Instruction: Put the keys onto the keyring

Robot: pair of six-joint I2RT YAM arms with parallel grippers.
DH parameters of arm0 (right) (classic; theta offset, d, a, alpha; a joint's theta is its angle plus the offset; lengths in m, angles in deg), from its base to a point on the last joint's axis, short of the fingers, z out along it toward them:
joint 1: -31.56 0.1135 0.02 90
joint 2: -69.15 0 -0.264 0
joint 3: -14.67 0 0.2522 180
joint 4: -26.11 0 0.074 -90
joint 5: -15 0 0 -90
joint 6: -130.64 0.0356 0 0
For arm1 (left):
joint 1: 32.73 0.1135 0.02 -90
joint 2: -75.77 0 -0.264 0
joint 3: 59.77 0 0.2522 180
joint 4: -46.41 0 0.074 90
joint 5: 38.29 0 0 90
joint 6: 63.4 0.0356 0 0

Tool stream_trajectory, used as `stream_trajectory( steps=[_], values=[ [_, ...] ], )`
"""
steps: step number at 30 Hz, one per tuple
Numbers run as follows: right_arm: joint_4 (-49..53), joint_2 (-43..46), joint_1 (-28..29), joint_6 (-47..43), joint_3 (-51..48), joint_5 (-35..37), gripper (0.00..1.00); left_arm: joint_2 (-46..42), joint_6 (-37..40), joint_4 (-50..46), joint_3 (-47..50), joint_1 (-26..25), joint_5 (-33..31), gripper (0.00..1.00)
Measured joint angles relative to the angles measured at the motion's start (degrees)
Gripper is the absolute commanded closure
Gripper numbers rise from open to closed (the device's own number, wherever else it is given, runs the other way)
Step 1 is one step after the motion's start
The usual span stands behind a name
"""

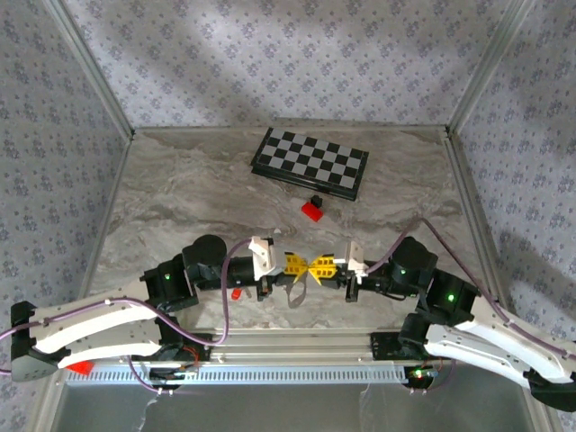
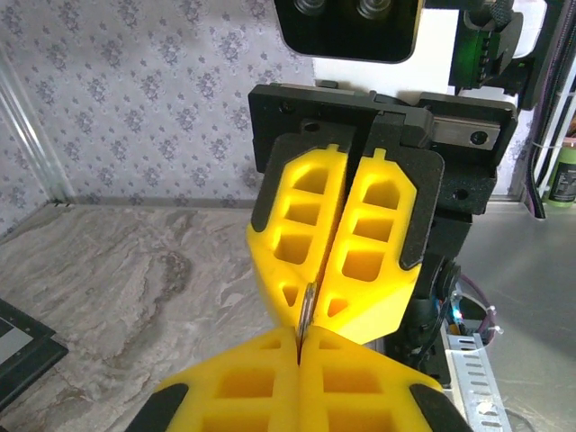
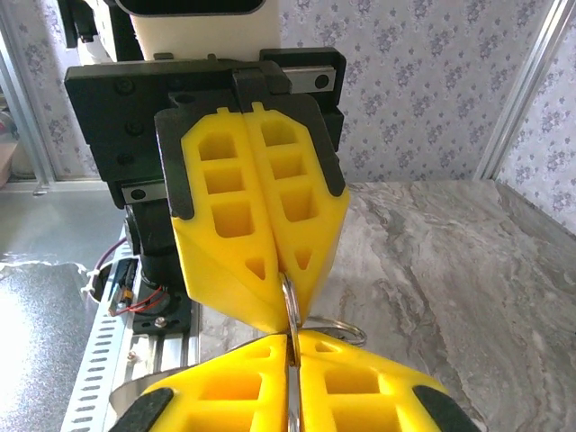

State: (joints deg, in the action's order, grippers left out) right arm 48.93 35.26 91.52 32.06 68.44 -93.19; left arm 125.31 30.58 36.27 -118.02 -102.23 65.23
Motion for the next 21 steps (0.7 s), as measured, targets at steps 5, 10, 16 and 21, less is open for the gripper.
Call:
stream_trajectory(
  steps=[5, 10, 16, 21],
  values=[
    [-0.8, 0.5, 0.0, 0.3, -0.6, -0.8, 0.93, 0.0, -0.5, 0.0, 0.0, 0.0, 0.8, 1.0],
    [-1.1, 0.8, 0.0, 0.8, -0.8, -1.1, 1.0, 0.0, -0.6, 0.0, 0.0, 0.0, 1.1, 1.0],
    [0.6, 0.2, 0.0, 0.4, -0.4, -0.6, 1.0, 0.2, -0.3, -2.7, -0.5, 0.0, 0.3, 0.71],
    [6.5, -3.3, 0.0, -1.3, 4.4, 2.8, 1.0, 0.9, 1.8, -12.0, -3.7, -0.1, -4.3, 0.66]
  ],
)
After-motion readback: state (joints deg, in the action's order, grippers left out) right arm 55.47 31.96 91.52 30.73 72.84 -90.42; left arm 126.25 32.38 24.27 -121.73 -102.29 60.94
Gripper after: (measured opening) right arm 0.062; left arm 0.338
